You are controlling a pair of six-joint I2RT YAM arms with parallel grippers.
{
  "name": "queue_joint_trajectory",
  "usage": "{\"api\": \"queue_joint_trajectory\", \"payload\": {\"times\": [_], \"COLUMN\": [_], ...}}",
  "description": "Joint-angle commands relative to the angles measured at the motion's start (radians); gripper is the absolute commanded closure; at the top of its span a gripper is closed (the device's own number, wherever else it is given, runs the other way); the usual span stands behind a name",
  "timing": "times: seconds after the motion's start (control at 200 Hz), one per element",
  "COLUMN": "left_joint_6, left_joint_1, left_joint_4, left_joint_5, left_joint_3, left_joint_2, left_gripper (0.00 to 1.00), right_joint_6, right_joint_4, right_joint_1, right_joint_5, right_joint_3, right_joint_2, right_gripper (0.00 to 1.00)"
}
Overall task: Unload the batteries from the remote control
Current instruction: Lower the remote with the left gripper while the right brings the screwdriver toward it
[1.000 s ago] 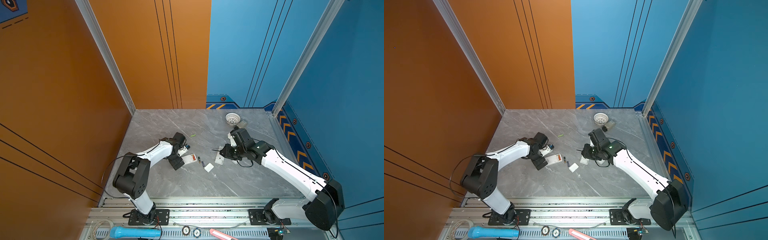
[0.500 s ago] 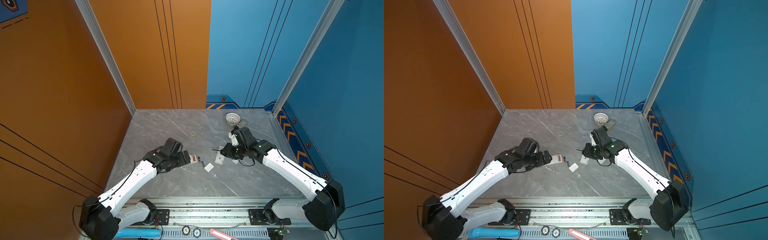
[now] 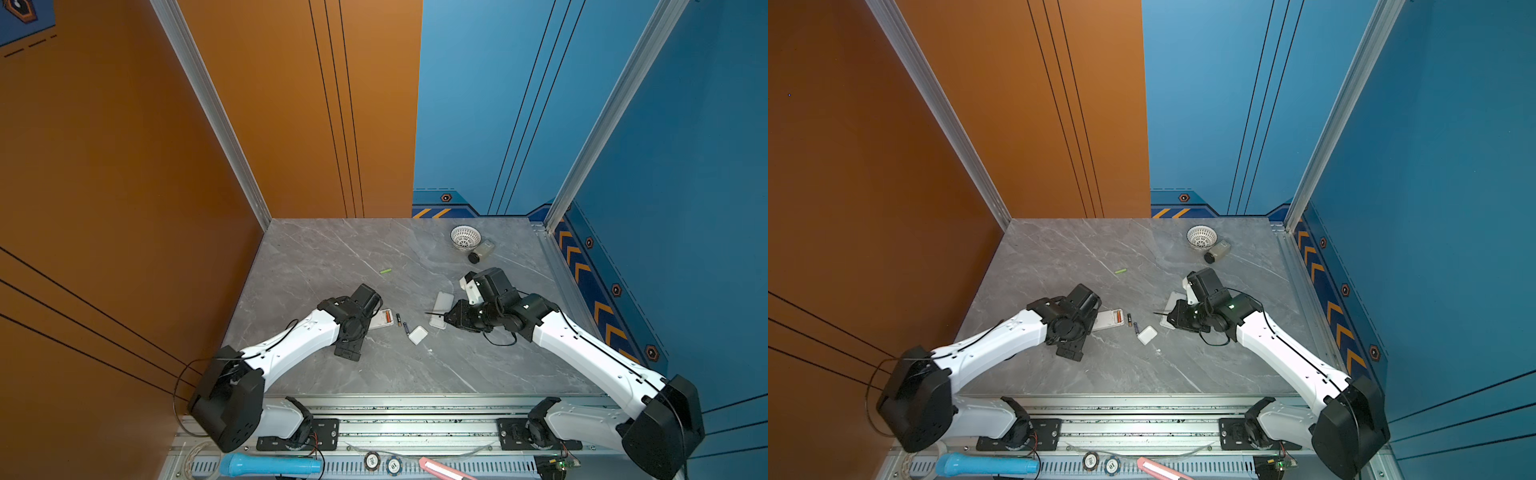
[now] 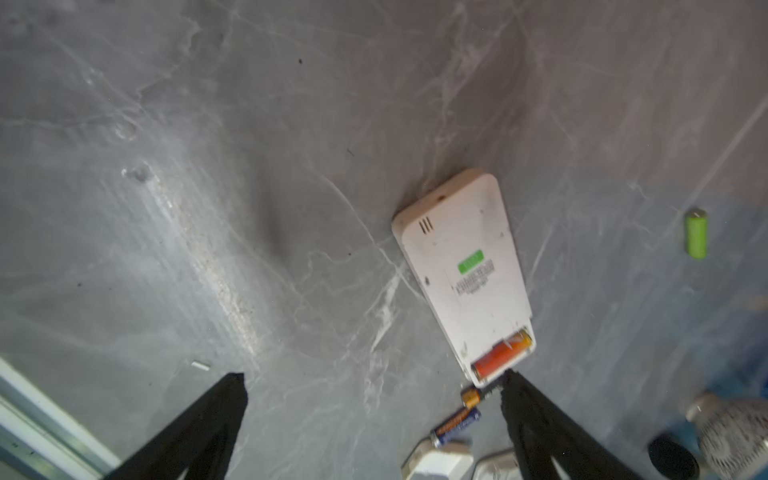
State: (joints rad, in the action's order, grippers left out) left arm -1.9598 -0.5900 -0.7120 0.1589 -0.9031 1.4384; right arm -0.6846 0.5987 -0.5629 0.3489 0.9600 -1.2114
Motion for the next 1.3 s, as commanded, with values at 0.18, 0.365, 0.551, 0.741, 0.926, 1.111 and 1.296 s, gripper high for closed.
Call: {"api": "queue_joint_trajectory", "payload": {"times": [0.18, 0.365, 0.551, 0.741, 0.926, 1.111, 1.296], "left_joint_6": [-0.039, -0.032, 0.017, 0.059, 0.204, 0.575, 1.112], "left_joint_1": [0.106, 0.131, 0.142, 0.143, 0.159, 0.165, 0.168], "left_joint_4": [0.064, 0.1, 0.105, 0.105, 0.105, 0.101, 0.02], "left_joint_5": [0.03, -0.016, -0.066, -0.135, -0.177, -0.196, -0.32], "left_joint_3": [-0.117, -0.194, -0.261, -0.206, -0.219, -0.283, -0.415], "left_joint_2": [0.186, 0.295, 0.374, 0.386, 0.425, 0.423, 0.48], "left_gripper": [0.02, 0.02, 0.19, 0.39, 0.62, 0.74, 0.87], "right_joint_6": [-0.007, -0.009, -0.004, 0.005, 0.013, 0.088, 0.447], "right_joint_4": [0.007, 0.003, 0.008, 0.019, 0.024, -0.011, 0.089], "right_joint_1": [-0.026, -0.03, -0.03, -0.01, 0.012, -0.004, -0.082], "right_joint_5": [0.012, 0.012, 0.004, -0.003, 0.002, 0.044, 0.044], "right_joint_3": [-0.02, -0.029, -0.027, -0.041, -0.041, -0.025, 0.067], "right_joint_2": [0.056, 0.062, 0.065, 0.09, 0.099, 0.077, -0.007], "right_gripper": [1.0, 1.0, 1.0, 1.0, 1.0, 1.0, 1.0]}}
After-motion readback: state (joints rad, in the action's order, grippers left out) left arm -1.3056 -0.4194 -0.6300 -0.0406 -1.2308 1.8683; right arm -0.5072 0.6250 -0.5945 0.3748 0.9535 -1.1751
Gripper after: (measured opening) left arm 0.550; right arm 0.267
